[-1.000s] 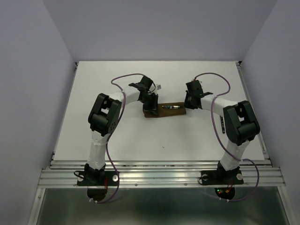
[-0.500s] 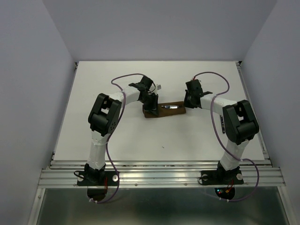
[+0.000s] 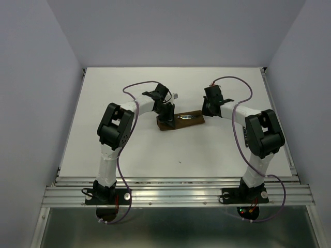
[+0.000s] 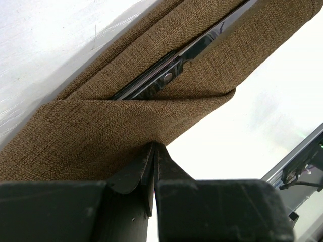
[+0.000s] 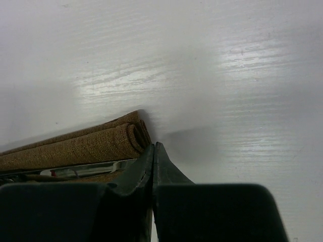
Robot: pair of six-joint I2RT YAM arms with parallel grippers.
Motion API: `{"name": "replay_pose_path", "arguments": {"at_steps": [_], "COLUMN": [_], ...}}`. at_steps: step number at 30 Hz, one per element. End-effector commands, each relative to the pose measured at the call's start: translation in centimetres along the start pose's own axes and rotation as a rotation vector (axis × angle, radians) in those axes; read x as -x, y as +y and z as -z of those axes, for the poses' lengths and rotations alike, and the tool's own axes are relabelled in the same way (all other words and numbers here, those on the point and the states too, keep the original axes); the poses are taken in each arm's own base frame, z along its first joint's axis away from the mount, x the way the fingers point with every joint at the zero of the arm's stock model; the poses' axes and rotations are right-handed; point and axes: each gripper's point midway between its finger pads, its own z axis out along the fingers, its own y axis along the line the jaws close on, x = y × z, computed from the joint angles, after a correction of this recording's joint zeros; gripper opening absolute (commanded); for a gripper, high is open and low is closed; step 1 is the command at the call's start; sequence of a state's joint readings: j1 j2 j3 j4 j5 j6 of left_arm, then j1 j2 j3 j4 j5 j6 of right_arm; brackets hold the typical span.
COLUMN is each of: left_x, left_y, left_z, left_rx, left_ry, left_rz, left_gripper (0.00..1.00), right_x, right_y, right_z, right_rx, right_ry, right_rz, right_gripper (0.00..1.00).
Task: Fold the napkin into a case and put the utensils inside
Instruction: Stuff the knife into the folded napkin.
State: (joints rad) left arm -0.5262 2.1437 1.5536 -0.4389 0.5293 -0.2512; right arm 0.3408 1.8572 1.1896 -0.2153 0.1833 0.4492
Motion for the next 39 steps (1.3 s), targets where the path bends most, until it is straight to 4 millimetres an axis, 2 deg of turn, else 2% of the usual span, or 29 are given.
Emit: {"name": "replay_pose_path", "arguments": {"at_steps": [1, 6, 11, 18, 28, 33, 39], "left_x": [-2.1, -2.2, -2.1, -2.3, -2.2, -2.2, -2.2], "left_y": [1.7, 1.7, 1.7, 1.8, 1.7, 1.8, 1.7], "left_z": [-0.6, -0.6, -0.6, -0.7, -0.6, -0.7, -0.6], "left_rx": [0.053, 0.053, 0.052, 0.053, 0.051, 0.052, 0.049], "left_ry": [0.068, 0.071, 0.07, 0.074, 0.073, 0.074, 0.072], "left_rz": [0.008, 0.008, 0.007, 0.008, 0.007, 0.006, 0.005], "left_gripper": [0.13, 0.13, 0.13, 0.13, 0.13, 0.13, 0.13], "right_x": [3.1, 3.3, 2.9, 1.2, -0.2, -0.2, 0.8], "right_y": [1.3, 1.6, 0.8, -0.7, -0.4, -0.1, 0.4], "right_z": [0.0, -0.1, -0.2, -0.9, -1.5, -1.4, -0.9], "right_rx": [0.034, 0.042, 0.009, -0.052, -0.02, -0.002, 0.018], "right_ry": [-0.08, -0.08, -0.077, -0.049, -0.004, -0.005, -0.037], "right_rz": [-0.005, -0.003, -0.011, -0.015, 0.009, 0.013, 0.014], "right_gripper": [0.01, 0.01, 0.01, 0.01, 0.01, 0.01, 0.01]}}
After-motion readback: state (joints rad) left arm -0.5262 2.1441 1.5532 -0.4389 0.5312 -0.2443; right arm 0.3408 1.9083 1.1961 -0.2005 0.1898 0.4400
